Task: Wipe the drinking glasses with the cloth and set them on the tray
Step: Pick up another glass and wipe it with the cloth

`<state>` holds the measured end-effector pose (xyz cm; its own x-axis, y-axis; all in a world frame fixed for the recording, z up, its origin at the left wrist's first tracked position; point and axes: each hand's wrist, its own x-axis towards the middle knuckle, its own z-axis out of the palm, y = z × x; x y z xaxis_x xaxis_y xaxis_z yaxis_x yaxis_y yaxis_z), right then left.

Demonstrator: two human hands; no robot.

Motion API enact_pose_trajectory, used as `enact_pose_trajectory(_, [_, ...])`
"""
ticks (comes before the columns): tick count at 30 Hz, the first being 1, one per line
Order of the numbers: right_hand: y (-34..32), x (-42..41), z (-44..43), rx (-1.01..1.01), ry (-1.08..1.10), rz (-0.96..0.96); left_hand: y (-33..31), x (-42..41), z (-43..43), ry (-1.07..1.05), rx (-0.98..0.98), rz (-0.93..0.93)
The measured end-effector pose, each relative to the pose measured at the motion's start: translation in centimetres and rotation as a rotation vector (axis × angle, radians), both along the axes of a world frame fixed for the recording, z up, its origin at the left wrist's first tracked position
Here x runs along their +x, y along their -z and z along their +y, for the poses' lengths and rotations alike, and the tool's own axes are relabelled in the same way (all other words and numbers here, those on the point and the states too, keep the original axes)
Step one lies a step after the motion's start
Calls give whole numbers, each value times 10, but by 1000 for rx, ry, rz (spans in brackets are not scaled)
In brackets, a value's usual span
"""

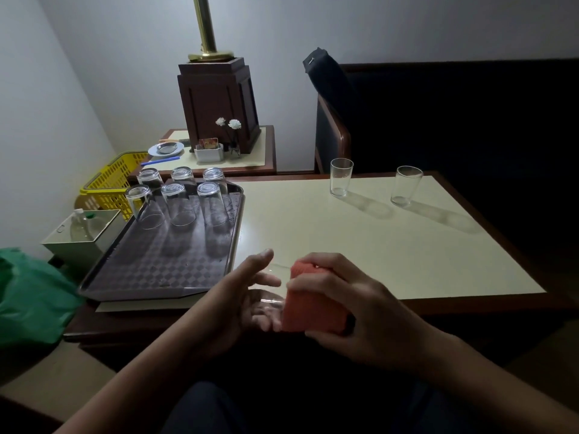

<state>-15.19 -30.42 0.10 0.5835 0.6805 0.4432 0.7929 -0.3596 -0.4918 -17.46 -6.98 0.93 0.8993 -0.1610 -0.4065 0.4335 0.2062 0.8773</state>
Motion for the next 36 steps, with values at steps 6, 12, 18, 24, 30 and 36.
enact_pose_trajectory(6, [7, 9, -1, 403, 70, 721, -6, -4, 5, 120, 81, -315])
enact_pose_trajectory(12, [4, -1, 2, 110, 83, 136, -7, -4, 4, 53, 144, -206])
enact_pose_trajectory(18, [11, 10, -1, 366, 85, 632, 0, -5, 7, 67, 352, -339])
enact_pose_trajectory(24, [2, 8, -3, 173, 36, 482, 2, -1, 6, 1, 148, -388])
enact_pose_trajectory(30, [15, 12, -8, 151, 91, 112, 5, 0, 1, 75, 29, -64])
enact_pose_trajectory(36, [0, 8, -3, 252, 68, 784, -2, -7, 8, 159, 294, -451])
